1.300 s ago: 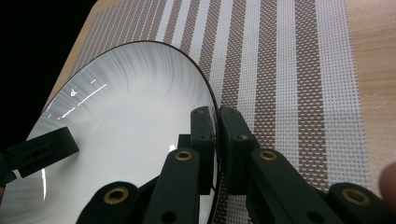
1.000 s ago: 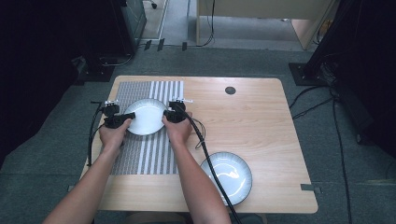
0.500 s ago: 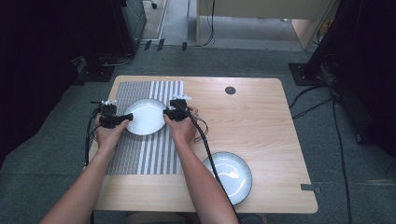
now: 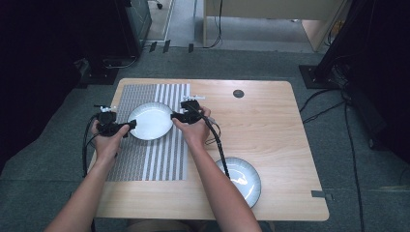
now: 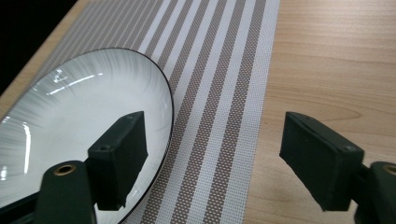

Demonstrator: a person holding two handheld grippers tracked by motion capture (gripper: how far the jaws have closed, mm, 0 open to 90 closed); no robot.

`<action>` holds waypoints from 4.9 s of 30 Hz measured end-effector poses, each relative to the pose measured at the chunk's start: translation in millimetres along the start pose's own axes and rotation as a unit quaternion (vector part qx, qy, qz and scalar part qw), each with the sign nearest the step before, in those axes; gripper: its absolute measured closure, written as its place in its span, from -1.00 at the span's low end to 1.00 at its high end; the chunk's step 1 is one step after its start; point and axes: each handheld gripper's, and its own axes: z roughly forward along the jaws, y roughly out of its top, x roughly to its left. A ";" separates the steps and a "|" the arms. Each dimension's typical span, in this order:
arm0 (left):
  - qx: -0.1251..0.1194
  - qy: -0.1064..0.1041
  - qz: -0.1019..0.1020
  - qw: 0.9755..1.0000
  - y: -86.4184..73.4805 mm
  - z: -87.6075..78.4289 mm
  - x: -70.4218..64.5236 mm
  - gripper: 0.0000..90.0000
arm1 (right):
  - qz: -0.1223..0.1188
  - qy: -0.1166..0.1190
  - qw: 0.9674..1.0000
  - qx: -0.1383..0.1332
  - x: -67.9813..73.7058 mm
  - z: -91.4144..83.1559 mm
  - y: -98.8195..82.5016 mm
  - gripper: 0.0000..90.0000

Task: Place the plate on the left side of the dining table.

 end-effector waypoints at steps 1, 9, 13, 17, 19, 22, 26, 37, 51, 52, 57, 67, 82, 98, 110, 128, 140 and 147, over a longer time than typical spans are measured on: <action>0.000 0.000 0.000 1.000 0.0 0.0 0.0 -0.79 | 0.000 0.000 1.000 0.000 0.0 0.0 0.0 -0.51; -0.013 -0.013 -0.002 1.000 -10.3 -16.5 -0.2 -0.79 | -0.018 0.013 1.000 -0.010 -8.1 -23.0 -3.4 -0.50; -0.013 -0.020 0.010 1.000 -14.9 -22.4 -1.8 -0.79 | -0.021 0.010 1.000 -0.009 -8.8 -29.5 -4.0 -0.50; -0.017 -0.021 0.021 0.999 -20.2 -29.5 -5.3 -0.79 | -0.040 0.003 0.999 -0.013 -8.4 -38.7 -6.6 -0.53; -0.018 -0.024 0.025 0.999 -24.0 -35.4 -7.6 -0.79 | -0.038 0.012 0.999 -0.016 -9.2 -46.2 -8.6 -0.54; -0.023 -0.025 0.026 0.999 -25.9 -39.8 -9.5 -0.79 | -0.039 0.018 0.999 -0.018 -10.6 -53.0 -10.3 -0.55; -0.033 -0.033 0.035 0.998 -31.7 -51.2 -14.7 -0.79 | -0.036 0.026 0.999 -0.020 -15.2 -60.7 -13.4 -0.55; -0.049 -0.045 0.048 0.997 -46.8 -68.5 -23.7 -0.79 | -0.037 0.035 0.998 -0.024 -31.0 -82.3 -22.8 -0.55; -0.054 -0.046 0.051 0.996 -77.1 -83.9 -26.7 -0.79 | -0.041 0.026 0.998 -0.035 -63.4 -112.8 -43.3 -0.55; -0.057 -0.049 0.049 0.996 -80.5 -87.3 -27.6 -0.79 | -0.041 0.026 0.998 -0.036 -65.6 -114.1 -44.8 -0.55; -0.062 -0.049 0.054 0.995 -86.8 -93.4 -31.0 -0.79 | -0.039 0.021 0.998 -0.037 -73.9 -119.1 -51.4 -0.55; -0.059 -0.052 0.074 0.994 -107.7 -101.1 -41.8 -0.79 | -0.050 0.006 0.998 -0.041 -93.0 -136.1 -68.8 -0.56; -0.052 -0.049 0.080 0.994 -130.7 -105.3 -37.2 -0.79 | -0.033 -0.009 0.998 -0.048 -124.7 -159.6 -89.2 -0.56; -0.040 -0.027 0.088 0.995 -146.6 -104.8 -17.1 -0.79 | -0.006 -0.033 0.998 -0.052 -165.8 -178.2 -114.8 -0.57; -0.026 -0.012 0.092 0.995 -153.5 -101.9 -5.5 -0.79 | 0.004 -0.047 0.998 -0.053 -187.4 -194.6 -134.2 -0.57; -0.022 -0.001 0.088 0.996 -153.3 -101.3 3.0 -0.79 | 0.038 -0.088 0.994 -0.059 -234.9 -227.7 -159.8 -0.57; -0.018 0.007 0.085 0.996 -152.8 -101.5 11.3 -0.79 | 0.051 -0.119 0.990 -0.059 -261.9 -244.6 -178.1 -0.57; -0.016 0.014 0.080 0.997 -152.2 -101.7 17.6 -0.79 | 0.056 -0.136 0.987 -0.065 -275.9 -255.7 -187.3 -0.57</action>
